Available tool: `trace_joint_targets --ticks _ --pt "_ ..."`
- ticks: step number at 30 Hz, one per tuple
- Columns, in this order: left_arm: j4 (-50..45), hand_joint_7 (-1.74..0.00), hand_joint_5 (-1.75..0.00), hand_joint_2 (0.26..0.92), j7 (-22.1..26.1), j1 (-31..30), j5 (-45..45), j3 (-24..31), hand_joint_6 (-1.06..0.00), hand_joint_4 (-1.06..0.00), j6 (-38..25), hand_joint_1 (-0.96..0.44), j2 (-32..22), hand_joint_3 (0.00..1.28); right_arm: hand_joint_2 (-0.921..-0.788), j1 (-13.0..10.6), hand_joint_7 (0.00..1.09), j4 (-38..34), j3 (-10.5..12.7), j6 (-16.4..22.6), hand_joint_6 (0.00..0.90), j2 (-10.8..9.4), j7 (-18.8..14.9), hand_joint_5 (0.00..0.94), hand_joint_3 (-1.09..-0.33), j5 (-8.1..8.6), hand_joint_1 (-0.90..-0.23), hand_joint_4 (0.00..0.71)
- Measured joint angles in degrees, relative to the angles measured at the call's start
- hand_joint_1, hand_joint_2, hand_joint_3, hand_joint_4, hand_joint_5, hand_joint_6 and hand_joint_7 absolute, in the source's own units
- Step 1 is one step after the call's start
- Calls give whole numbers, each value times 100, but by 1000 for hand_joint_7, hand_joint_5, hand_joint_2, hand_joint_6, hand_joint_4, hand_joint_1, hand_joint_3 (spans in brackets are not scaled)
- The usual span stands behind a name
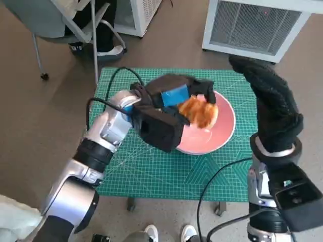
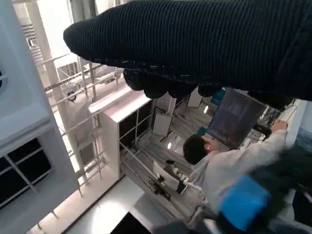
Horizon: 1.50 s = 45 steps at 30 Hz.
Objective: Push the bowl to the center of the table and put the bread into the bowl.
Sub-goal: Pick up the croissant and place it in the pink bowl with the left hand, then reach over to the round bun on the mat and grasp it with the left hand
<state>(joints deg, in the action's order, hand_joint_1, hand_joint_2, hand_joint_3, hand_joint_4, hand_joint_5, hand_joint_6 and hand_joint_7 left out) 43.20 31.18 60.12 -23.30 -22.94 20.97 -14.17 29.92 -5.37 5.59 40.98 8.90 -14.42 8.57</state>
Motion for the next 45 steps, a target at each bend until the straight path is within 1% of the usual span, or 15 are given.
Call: trace_joint_targets --ticks 3,5,10,12,17,21,25,28,30,32,34,41,42,44,45 --pt "34 -117 -59 921 372 -6 91 4 -171 -82 -130 -225 4 83 -921 -36 713 37 7 -32 7 -1 54 6 -721 -24 -603 316" --pt "5 -80 -30 921 496 -12 156 34 -161 -54 -191 -268 -10 77 -921 -66 712 49 11 -39 7 -3 95 4 -723 -78 -591 313" --pt "-215 -43 -5 921 478 -96 285 173 -149 -10 -174 -336 -67 69 -921 -111 711 70 15 -46 7 -8 176 1 -726 -199 -569 307" --pt "-295 -38 -1 921 397 -162 354 273 -150 -4 -59 -365 -90 81 -921 -114 710 71 14 -50 8 -14 198 0 -726 -202 -566 306" --pt "-397 -41 -3 921 123 -441 863 719 -164 -7 515 -405 -120 144 -921 -116 709 85 19 -79 10 -15 249 0 -725 -205 -572 305" --pt "-447 -51 -15 921 4 -636 1377 1142 -186 -38 912 -404 -126 208 -921 -116 708 109 17 -106 10 -15 299 0 -725 -213 -578 305" --pt "-694 -61 -26 921 -28 -828 1933 1514 -200 -65 1018 -378 -108 241 -921 -117 708 114 16 -115 11 -14 311 0 -725 -214 -580 305" --pt "-1060 -76 -38 921 -22 -1009 2398 1772 -212 -94 904 -339 -52 267 -921 -116 707 112 10 -115 11 -14 313 0 -725 -214 -580 305" --pt "-1348 -331 -37 921 -27 -1148 2740 1942 -101 -127 788 -330 26 287 -921 -116 707 110 4 -115 10 -14 314 0 -725 -214 -586 305" --pt "-1635 -451 -40 921 -38 -1312 3099 2107 -51 -146 709 -339 122 295 -921 -113 707 107 -9 -114 10 -18 315 0 -725 -216 -587 305" --pt "-1877 -538 -46 921 -73 -1490 3370 2240 -20 -164 683 -354 210 306 -921 -113 708 101 -18 -113 10 -20 315 1 -726 -219 -588 306" --pt "-2586 -697 -73 921 -78 -2061 4197 2537 -1 -194 297 -402 439 338 -921 -94 709 1 -47 -23 8 -20 313 0 -728 -212 -580 305" --pt "-2701 -712 -103 921 -73 -2135 4311 2568 0 -182 224 -406 466 335 -921 -88 709 -23 -52 -5 8 -19 312 0 -728 -209 -578 304" --pt "-2932 -755 -325 921 -61 -2277 4520 2621 0 -78 87 -419 522 327 -921 -75 709 -76 -63 32 6 -17 309 0 -730 -202 -573 304" --pt "-3038 -769 -387 921 -62 -2340 4616 2638 1 -49 20 -422 547 324 -921 -68 709 -102 -70 53 6 -17 308 0 -730 -201 -572 303"
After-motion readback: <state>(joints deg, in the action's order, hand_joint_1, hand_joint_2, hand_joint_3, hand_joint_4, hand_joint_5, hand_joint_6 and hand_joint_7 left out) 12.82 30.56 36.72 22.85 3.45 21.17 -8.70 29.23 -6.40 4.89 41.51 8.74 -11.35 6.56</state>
